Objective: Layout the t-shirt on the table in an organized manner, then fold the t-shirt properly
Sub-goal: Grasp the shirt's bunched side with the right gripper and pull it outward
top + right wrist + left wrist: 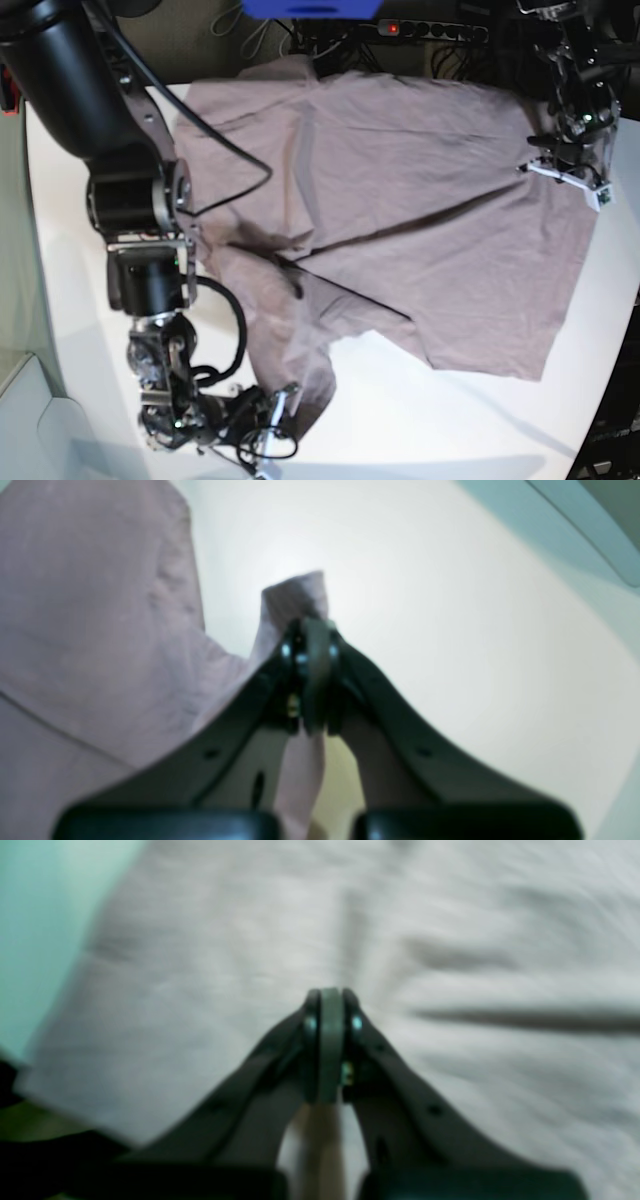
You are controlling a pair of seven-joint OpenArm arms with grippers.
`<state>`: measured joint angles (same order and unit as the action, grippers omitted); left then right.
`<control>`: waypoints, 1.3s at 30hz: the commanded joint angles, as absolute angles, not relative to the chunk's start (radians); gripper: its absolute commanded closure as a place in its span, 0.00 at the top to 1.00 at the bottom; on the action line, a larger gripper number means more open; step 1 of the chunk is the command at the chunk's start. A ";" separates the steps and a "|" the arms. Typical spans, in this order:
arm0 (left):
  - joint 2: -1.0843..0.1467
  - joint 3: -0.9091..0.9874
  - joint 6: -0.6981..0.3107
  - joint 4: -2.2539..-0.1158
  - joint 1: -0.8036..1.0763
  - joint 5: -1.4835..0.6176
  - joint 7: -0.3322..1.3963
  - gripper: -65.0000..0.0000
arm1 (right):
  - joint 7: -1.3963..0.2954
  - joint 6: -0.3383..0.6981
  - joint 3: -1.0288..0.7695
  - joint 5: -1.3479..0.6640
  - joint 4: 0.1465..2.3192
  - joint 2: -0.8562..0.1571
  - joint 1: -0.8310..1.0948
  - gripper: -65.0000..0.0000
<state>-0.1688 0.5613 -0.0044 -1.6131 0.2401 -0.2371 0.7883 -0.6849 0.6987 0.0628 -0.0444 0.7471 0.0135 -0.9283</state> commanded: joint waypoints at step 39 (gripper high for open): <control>-0.234 0.638 -0.005 -1.796 0.168 -0.242 0.820 0.01 | -0.542 0.558 0.056 -0.071 0.837 -0.065 -0.900 0.47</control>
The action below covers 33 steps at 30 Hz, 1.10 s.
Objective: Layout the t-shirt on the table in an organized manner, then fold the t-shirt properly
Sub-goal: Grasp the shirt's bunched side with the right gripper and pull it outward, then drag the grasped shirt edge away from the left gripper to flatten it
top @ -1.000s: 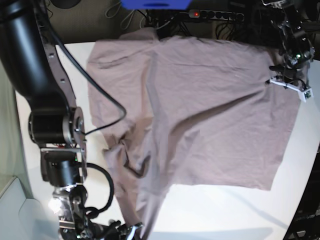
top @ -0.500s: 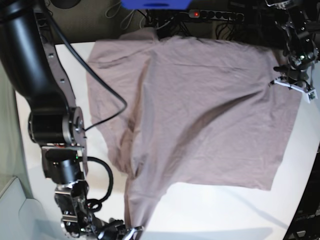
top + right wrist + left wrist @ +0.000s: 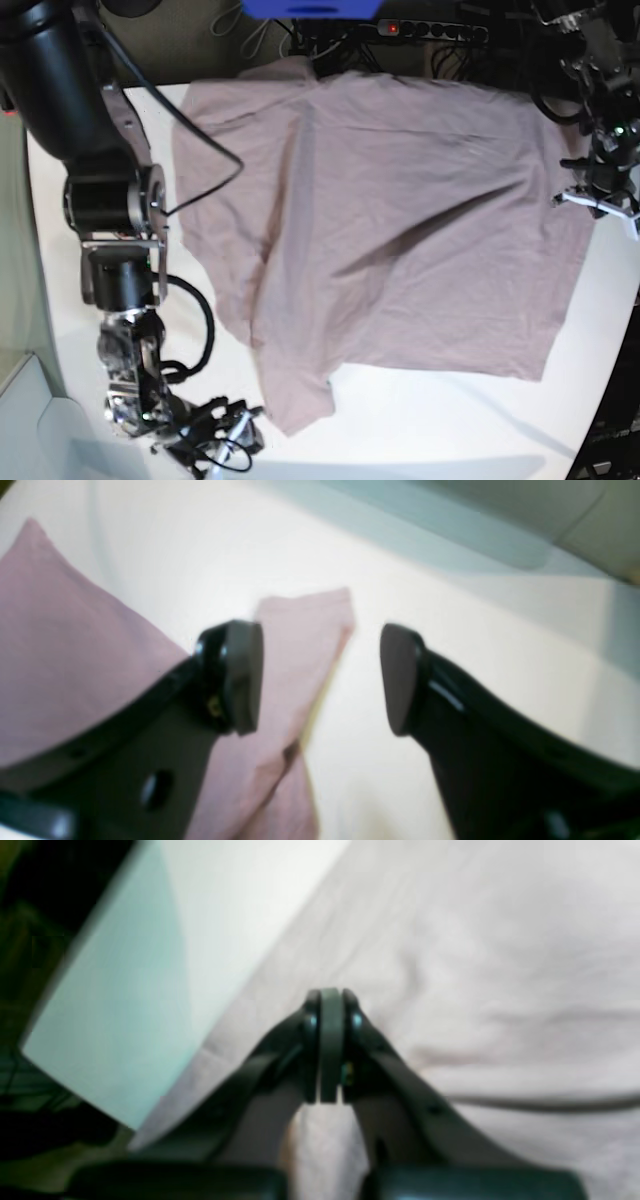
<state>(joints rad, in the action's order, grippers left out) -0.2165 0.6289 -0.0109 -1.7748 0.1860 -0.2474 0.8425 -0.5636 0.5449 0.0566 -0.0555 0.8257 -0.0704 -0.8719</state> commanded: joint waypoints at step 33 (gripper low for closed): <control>-0.450 0.390 -0.004 -0.762 -0.229 -0.242 0.453 0.01 | -0.530 0.553 0.056 -0.065 0.791 -0.113 -0.496 0.00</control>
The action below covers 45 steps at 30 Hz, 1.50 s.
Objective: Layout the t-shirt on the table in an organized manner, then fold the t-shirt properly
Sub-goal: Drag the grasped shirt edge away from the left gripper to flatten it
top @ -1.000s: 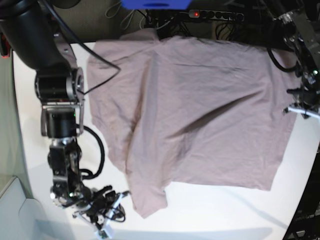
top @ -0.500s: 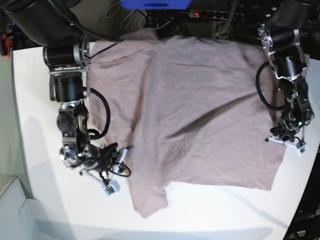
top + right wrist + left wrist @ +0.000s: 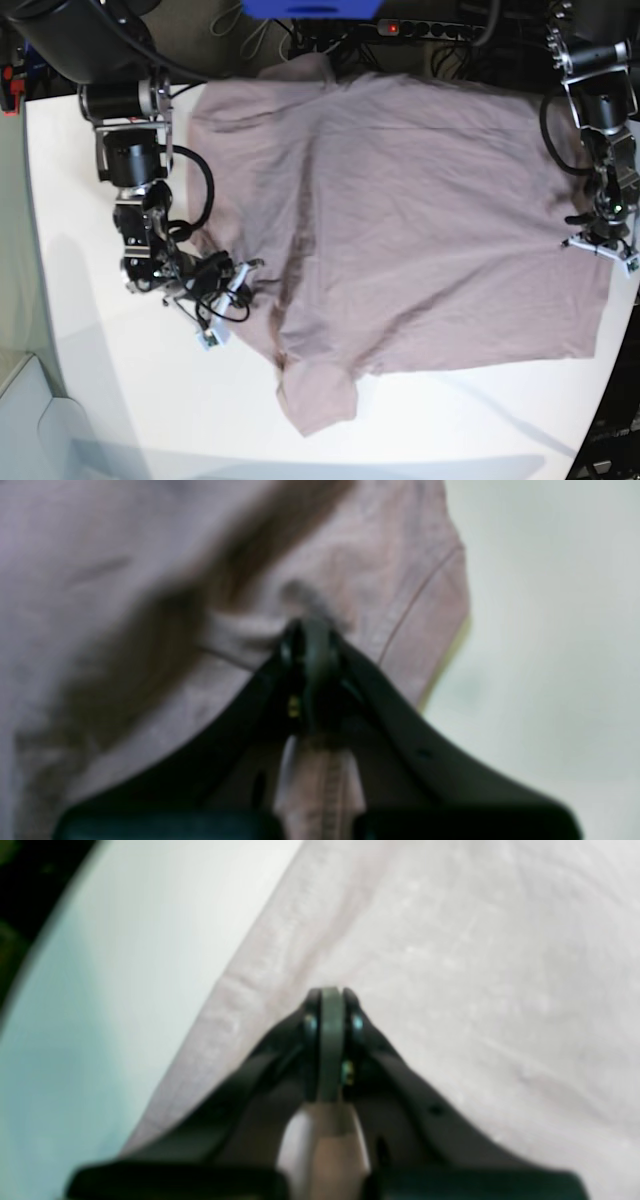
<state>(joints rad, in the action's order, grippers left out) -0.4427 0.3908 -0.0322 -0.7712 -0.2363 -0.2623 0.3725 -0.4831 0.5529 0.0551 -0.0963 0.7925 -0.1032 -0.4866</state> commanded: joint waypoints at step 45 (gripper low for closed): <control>-0.398 0.581 -0.004 -1.317 0.031 -0.242 0.748 0.01 | -0.843 0.558 0.150 -0.065 1.313 0.027 -0.302 0.00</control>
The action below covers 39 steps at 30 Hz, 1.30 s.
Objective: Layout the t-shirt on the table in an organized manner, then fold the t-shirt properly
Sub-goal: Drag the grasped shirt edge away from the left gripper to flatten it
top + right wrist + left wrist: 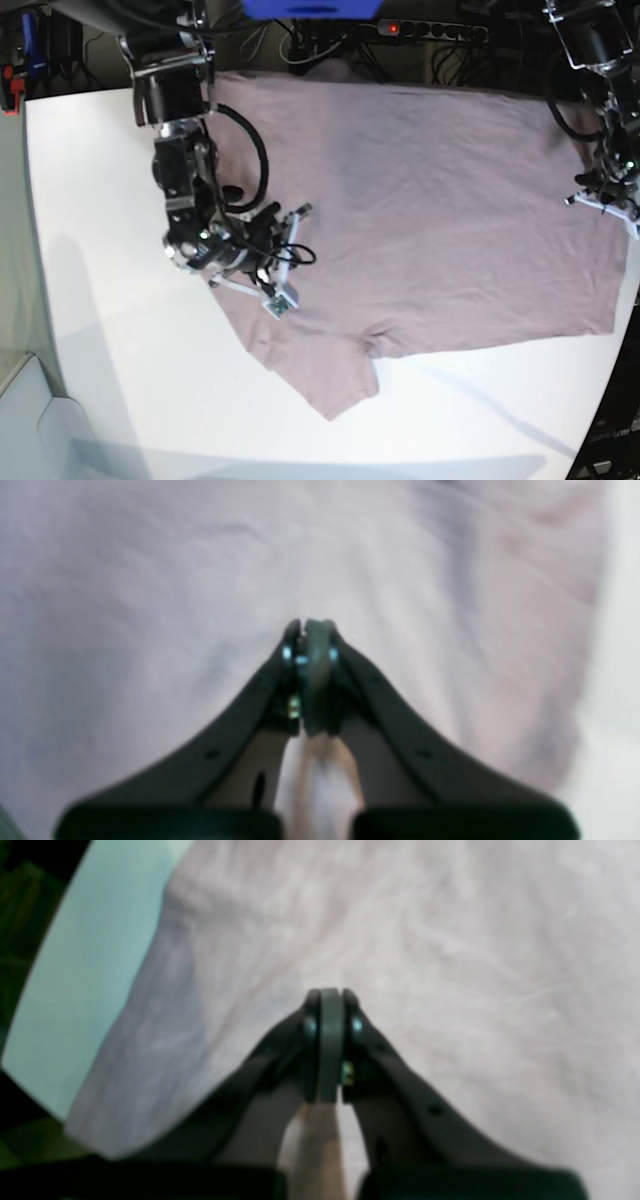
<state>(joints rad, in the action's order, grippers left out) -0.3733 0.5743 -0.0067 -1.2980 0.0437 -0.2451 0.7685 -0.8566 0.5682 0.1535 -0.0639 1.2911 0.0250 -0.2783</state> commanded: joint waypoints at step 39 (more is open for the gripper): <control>-0.275 0.733 -0.005 -1.584 0.222 -0.243 0.762 0.01 | -0.194 0.157 0.148 0.091 0.400 -0.254 -0.831 0.00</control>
